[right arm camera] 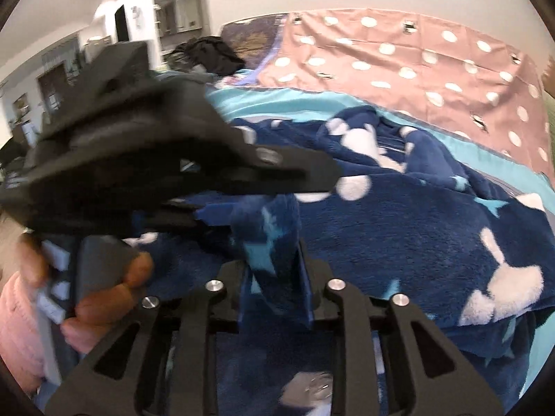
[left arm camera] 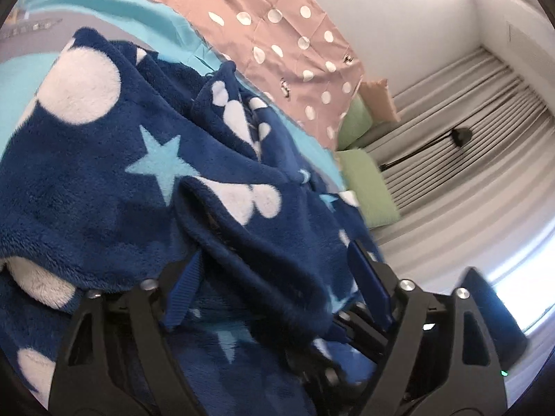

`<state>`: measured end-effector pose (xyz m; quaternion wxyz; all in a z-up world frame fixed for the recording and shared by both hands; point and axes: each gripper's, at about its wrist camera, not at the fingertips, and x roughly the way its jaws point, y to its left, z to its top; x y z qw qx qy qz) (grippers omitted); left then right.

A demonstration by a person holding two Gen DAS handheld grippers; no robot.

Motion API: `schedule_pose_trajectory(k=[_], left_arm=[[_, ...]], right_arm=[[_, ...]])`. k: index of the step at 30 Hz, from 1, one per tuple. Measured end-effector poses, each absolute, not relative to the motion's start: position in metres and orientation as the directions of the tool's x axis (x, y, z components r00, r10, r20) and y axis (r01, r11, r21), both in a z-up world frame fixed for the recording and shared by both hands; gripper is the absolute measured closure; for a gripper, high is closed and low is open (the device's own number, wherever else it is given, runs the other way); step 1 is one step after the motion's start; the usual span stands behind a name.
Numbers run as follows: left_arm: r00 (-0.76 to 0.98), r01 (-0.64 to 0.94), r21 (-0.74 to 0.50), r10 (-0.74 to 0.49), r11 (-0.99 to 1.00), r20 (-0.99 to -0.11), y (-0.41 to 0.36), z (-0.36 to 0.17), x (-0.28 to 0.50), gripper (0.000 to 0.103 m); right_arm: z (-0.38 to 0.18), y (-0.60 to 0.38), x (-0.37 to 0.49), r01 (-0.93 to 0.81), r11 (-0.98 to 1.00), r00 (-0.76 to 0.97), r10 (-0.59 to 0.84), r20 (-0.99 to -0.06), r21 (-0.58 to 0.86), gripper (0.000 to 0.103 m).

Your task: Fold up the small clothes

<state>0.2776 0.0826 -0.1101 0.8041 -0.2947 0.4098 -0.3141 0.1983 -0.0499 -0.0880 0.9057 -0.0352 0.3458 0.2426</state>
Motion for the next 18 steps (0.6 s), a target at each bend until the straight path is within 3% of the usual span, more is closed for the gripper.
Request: schedule_pose_trajectory(k=[1, 2, 4, 5, 10, 14, 18], left_arm=[[0.466, 0.271, -0.704, -0.729, 0.657, -0.501, 0.08, -0.111, 0.278, 0.064], [0.448, 0.286, -0.669, -0.713, 0.686, -0.539, 0.072, -0.115, 0.28, 0.093], [0.465, 0.278, -0.643, -0.686, 0.713, -0.56, 0.07, -0.116, 0.281, 0.093], [0.484, 0.285, -0.631, -0.677, 0.722, -0.555, 0.071, -0.111, 0.28, 0.093], [0.662, 0.315, -0.58, -0.612, 0.751, -0.433, 0.102, -0.065, 0.264, 0.094], [0.782, 0.238, -0.529, -0.483, 0.815, -0.393, 0.145, -0.049, 0.257, 0.093], [0.751, 0.19, -0.591, -0.504, 0.784, -0.427, 0.16, -0.065, 0.273, 0.093]], right_arm=[[-0.087, -0.047, 0.195, -0.481, 0.872, 0.642, 0.42, -0.642, 0.09, 0.073], [-0.088, -0.044, 0.19, -0.491, 0.868, 0.644, 0.417, -0.641, 0.072, 0.073], [-0.088, -0.039, 0.183, -0.521, 0.853, 0.637, 0.413, -0.651, 0.031, 0.068], [-0.087, -0.038, 0.179, -0.528, 0.849, 0.638, 0.408, -0.654, 0.014, 0.061], [-0.069, -0.066, 0.156, -0.489, 0.87, 0.707, 0.348, -0.615, -0.07, 0.047], [-0.056, -0.125, 0.149, -0.264, 0.957, 0.808, 0.154, -0.568, -0.117, 0.038], [-0.071, -0.194, 0.163, 0.025, 0.997, 0.78, -0.066, -0.622, -0.075, 0.032]])
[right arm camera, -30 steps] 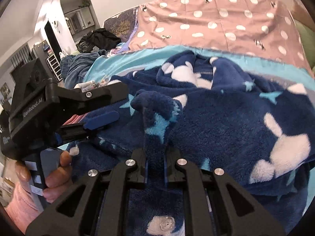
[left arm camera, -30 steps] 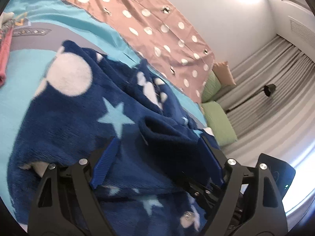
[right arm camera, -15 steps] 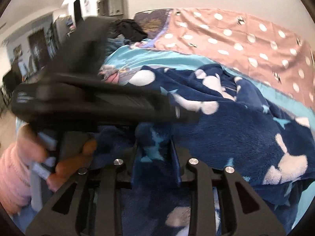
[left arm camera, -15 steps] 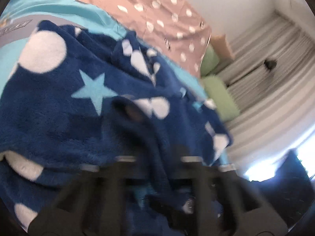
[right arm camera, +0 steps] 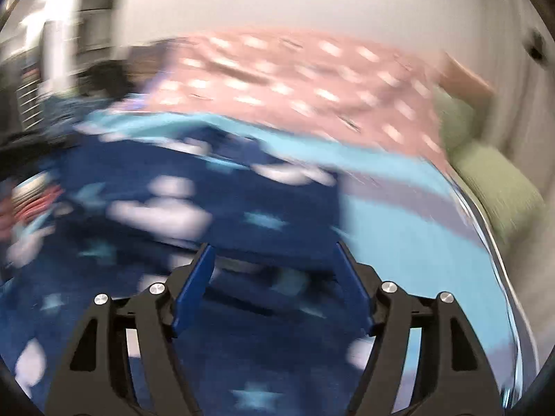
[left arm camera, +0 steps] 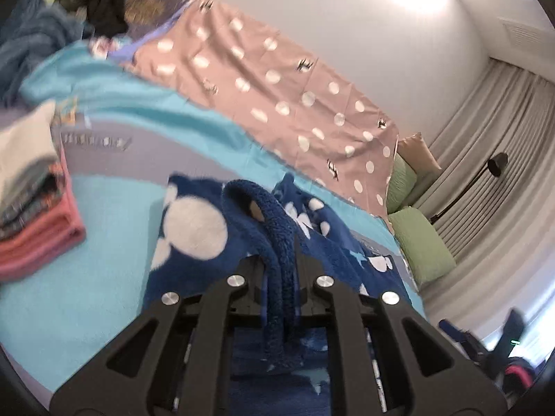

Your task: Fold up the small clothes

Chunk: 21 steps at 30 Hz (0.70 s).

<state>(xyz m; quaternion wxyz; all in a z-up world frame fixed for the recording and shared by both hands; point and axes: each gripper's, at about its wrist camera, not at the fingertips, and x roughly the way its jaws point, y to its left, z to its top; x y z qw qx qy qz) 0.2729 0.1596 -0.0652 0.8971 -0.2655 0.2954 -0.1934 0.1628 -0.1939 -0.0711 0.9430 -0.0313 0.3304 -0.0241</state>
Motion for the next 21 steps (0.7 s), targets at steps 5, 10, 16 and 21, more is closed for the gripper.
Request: schedule_pose_trajectory(k=[5, 10, 16, 21], left_arm=[[0.75, 0.219, -0.542, -0.496, 0.811, -0.439, 0.147, -0.062, 0.272, 0.093], [0.769, 0.225, -0.563, -0.5, 0.795, -0.399, 0.157, -0.059, 0.265, 0.092], [0.738, -0.001, -0.437, -0.294, 0.899, -0.608, 0.166, -0.099, 0.29, 0.081], [0.76, -0.061, -0.493, -0.28, 0.868, -0.587, 0.187, -0.096, 0.285, 0.064]], right_arm=[[-0.104, -0.237, 0.183, 0.161, 0.987, 0.662, -0.108, -0.742, 0.0, 0.032], [-0.11, -0.244, 0.199, 0.204, 0.979, 0.639, -0.124, -0.759, 0.012, 0.032], [-0.129, -0.283, 0.203, 0.367, 0.925, 0.555, -0.135, -0.821, 0.095, 0.028], [-0.126, -0.276, 0.194, 0.373, 0.927, 0.556, -0.183, -0.811, 0.047, 0.028]])
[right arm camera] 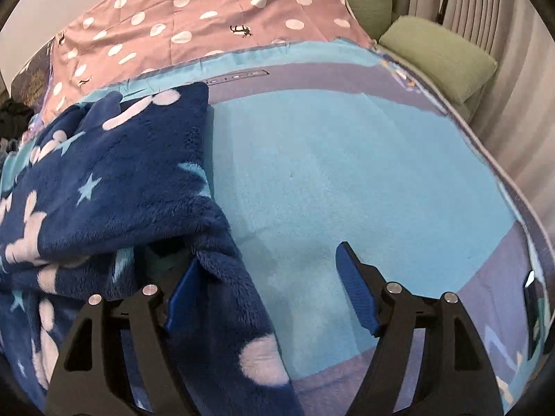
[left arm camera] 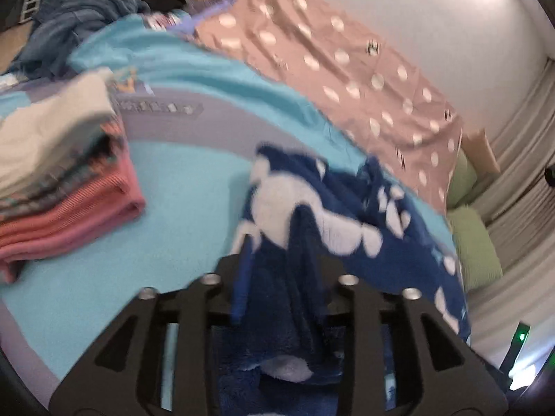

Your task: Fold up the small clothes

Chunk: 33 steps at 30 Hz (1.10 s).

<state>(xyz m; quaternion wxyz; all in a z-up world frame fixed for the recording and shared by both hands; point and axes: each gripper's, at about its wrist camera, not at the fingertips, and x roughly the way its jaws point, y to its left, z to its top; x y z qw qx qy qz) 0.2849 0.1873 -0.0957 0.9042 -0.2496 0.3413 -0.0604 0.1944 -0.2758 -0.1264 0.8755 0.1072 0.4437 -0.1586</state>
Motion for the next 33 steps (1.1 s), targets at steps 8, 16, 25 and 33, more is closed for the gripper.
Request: schedule_pose_trajectory(k=[8, 16, 25, 33], left_arm=[[0.752, 0.224, -0.507, -0.479, 0.832, -0.454, 0.155, -0.064, 0.26, 0.075], [0.675, 0.175, -0.234, -0.29, 0.956, -0.678, 0.102, -0.105, 0.277, 0.08], [0.67, 0.174, -0.282, -0.324, 0.943, -0.669, 0.108, -0.108, 0.276, 0.08], [0.664, 0.196, -0.31, -0.359, 0.93, -0.656, 0.108, -0.108, 0.277, 0.072]], right_arm=[[-0.092, -0.289, 0.159, 0.38, 0.875, 0.725, -0.08, -0.684, 0.301, 0.044], [-0.108, -0.245, 0.223, 0.147, 0.969, 0.641, 0.059, -0.765, 0.198, 0.066], [-0.09, -0.221, 0.215, 0.084, 0.995, 0.687, -0.021, -0.727, 0.05, 0.063], [-0.115, -0.249, 0.23, 0.127, 0.985, 0.655, 0.007, -0.756, 0.119, 0.05]])
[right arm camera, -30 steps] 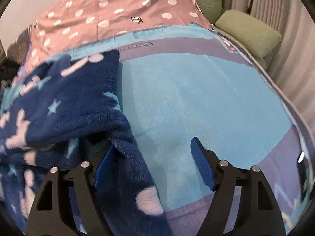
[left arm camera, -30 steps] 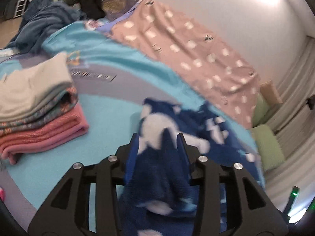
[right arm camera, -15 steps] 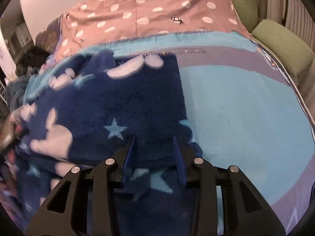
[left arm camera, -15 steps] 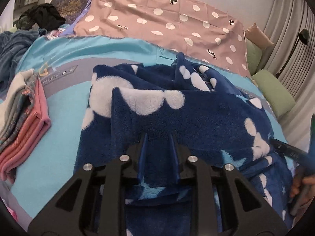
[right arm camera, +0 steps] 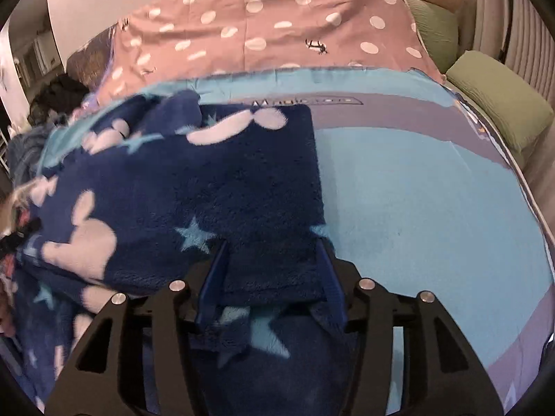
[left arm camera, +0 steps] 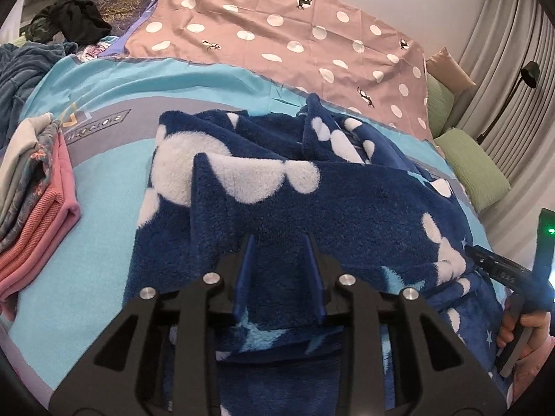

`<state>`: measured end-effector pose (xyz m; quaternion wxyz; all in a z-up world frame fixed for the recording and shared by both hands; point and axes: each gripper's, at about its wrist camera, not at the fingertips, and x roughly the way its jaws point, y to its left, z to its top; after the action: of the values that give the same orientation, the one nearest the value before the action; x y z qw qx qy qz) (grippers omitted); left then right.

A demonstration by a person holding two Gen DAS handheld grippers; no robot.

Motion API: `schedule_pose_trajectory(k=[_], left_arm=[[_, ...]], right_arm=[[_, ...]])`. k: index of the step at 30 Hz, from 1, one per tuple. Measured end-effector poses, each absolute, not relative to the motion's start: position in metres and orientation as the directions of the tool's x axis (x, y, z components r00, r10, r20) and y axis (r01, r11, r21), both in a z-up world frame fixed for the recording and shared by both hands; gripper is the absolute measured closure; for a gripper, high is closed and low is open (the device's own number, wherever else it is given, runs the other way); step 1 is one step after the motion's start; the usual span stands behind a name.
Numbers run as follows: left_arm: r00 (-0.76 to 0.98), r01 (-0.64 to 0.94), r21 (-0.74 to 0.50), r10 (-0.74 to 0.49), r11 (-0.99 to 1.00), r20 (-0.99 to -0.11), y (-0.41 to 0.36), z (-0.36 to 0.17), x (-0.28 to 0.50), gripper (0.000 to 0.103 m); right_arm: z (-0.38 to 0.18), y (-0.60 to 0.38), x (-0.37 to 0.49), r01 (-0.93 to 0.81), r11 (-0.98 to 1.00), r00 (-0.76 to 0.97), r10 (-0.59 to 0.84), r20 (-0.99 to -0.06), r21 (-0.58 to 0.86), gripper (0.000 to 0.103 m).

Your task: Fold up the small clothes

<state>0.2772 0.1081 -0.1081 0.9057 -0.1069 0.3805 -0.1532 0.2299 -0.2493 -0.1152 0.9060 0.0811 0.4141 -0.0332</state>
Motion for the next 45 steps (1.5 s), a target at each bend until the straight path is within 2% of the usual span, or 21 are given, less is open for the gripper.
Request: schedule_pose_trajectory(k=[2, 6, 12, 15, 18, 21, 26, 31, 32, 33, 34, 40, 44, 45], left_arm=[[0.668, 0.201, -0.337, -0.381, 0.92, -0.639, 0.112, -0.105, 0.275, 0.067], [0.718, 0.203, -0.342, -0.377, 0.918, -0.586, 0.121, -0.076, 0.245, 0.04], [0.708, 0.343, -0.258, -0.429, 0.903, -0.561, 0.121, -0.045, 0.147, 0.034], [0.687, 0.399, -0.218, -0.448, 0.89, -0.572, 0.117, -0.047, 0.095, 0.034], [0.689, 0.432, -0.161, -0.439, 0.888, -0.577, 0.11, -0.054, 0.051, 0.033], [0.729, 0.396, -0.096, -0.376, 0.913, -0.572, 0.109, -0.062, 0.021, 0.03], [0.76, 0.315, -0.132, -0.333, 0.94, -0.557, 0.129, -0.06, -0.001, 0.027], [0.78, 0.229, -0.165, -0.282, 0.959, -0.559, 0.149, -0.056, -0.006, 0.025], [0.783, 0.216, -0.174, -0.277, 0.961, -0.557, 0.154, -0.055, -0.008, 0.024], [0.785, 0.209, -0.175, -0.272, 0.962, -0.556, 0.155, -0.055, -0.011, 0.024], [0.789, 0.2, -0.169, -0.261, 0.965, -0.556, 0.158, -0.055, -0.014, 0.023], [0.794, 0.166, -0.161, -0.229, 0.973, -0.563, 0.17, -0.056, -0.03, 0.021], [0.753, 0.171, -0.167, -0.239, 0.971, -0.613, 0.174, -0.072, -0.037, 0.018], [0.741, 0.173, -0.166, -0.239, 0.971, -0.627, 0.175, -0.077, -0.038, 0.018]], right_arm=[[-0.103, -0.247, 0.212, 0.141, 0.983, 0.652, -0.001, -0.758, 0.12, 0.049], [-0.086, -0.252, 0.156, 0.1, 0.967, 0.661, 0.113, -0.742, 0.236, 0.049], [-0.075, -0.231, 0.062, -0.052, 0.963, 0.678, 0.229, -0.699, 0.265, 0.049], [-0.076, -0.209, 0.028, -0.164, 0.931, 0.643, 0.352, -0.68, 0.327, 0.049], [-0.08, -0.185, -0.001, -0.287, 0.843, 0.559, 0.534, -0.635, 0.455, 0.049], [-0.088, -0.159, -0.023, -0.357, 0.759, 0.449, 0.651, -0.612, 0.545, 0.049], [-0.097, -0.13, -0.041, -0.427, 0.675, 0.329, 0.736, -0.592, 0.602, 0.049], [-0.11, -0.098, -0.038, -0.429, 0.707, 0.274, 0.695, -0.665, 0.562, 0.048], [-0.113, -0.093, -0.038, -0.426, 0.7, 0.266, 0.703, -0.66, 0.573, 0.053], [-0.114, -0.092, -0.039, -0.426, 0.682, 0.245, 0.719, -0.65, 0.594, 0.081], [-0.114, -0.088, -0.038, -0.423, 0.654, 0.207, 0.744, -0.636, 0.627, 0.096], [-0.068, -0.121, -0.058, -0.427, 0.651, 0.346, 0.759, -0.551, 0.627, 0.097], [-0.083, -0.137, -0.067, -0.361, 0.725, 0.369, 0.689, -0.624, 0.586, 0.097], [-0.092, -0.135, -0.067, -0.341, 0.729, 0.359, 0.684, -0.635, 0.593, 0.093]])
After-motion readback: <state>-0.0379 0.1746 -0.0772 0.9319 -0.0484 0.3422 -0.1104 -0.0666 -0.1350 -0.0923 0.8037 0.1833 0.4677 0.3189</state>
